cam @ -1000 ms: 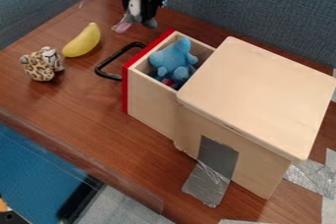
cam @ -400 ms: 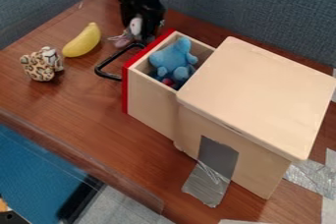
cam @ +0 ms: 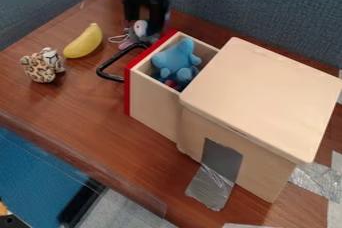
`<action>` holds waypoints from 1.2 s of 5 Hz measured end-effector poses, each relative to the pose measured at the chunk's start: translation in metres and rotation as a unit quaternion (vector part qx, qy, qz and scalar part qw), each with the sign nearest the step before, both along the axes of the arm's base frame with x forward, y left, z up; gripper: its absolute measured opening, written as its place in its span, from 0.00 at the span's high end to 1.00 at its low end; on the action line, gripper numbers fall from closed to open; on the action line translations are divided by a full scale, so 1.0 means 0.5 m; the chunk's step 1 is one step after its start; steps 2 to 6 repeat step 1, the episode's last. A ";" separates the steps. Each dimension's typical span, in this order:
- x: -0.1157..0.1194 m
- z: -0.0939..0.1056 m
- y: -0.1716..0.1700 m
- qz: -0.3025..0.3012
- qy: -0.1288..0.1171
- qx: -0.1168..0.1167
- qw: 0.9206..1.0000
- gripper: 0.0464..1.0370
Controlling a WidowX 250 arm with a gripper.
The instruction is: Put the gray stuffed animal on the table
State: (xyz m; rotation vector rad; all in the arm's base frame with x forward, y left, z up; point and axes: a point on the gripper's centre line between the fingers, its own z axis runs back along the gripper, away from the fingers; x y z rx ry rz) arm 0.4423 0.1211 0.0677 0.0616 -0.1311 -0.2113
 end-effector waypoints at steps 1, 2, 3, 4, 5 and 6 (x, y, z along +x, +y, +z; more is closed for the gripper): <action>-0.011 0.064 -0.014 -0.004 -0.021 -0.005 1.000 0.04; -0.011 0.064 -0.014 -0.004 -0.021 -0.005 1.000 0.04; -0.011 0.064 -0.014 -0.004 -0.021 -0.005 1.000 0.04; -0.011 0.064 -0.014 -0.004 -0.021 -0.005 1.000 0.04; -0.011 0.064 -0.014 -0.004 -0.021 -0.005 1.000 0.04; -0.011 0.064 -0.014 -0.004 -0.021 -0.005 1.000 0.04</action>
